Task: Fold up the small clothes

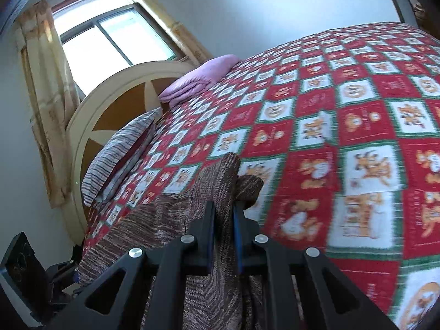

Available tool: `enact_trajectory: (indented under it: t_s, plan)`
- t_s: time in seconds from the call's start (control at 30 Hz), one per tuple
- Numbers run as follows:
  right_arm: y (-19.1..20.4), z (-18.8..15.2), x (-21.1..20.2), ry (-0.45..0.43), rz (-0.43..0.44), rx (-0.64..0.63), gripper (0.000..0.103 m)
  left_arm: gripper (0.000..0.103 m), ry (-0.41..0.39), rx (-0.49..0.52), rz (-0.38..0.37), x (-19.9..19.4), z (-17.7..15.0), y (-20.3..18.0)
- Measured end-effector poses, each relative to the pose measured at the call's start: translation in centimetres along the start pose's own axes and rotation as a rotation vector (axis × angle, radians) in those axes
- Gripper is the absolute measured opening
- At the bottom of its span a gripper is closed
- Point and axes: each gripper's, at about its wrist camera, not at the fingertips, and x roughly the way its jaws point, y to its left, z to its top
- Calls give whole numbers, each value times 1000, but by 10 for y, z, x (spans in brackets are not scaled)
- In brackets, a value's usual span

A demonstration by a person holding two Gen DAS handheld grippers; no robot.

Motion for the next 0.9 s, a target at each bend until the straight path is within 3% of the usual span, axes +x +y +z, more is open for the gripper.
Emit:
enact_trajectory:
  t_s: [0.4, 0.9]
  plan:
    - [46, 10, 55, 72, 55, -61, 11, 25, -5, -69, 52, -11, -15, 39]
    - [65, 2, 103, 159, 90, -78, 11, 25, 25, -90, 89, -21, -42, 56]
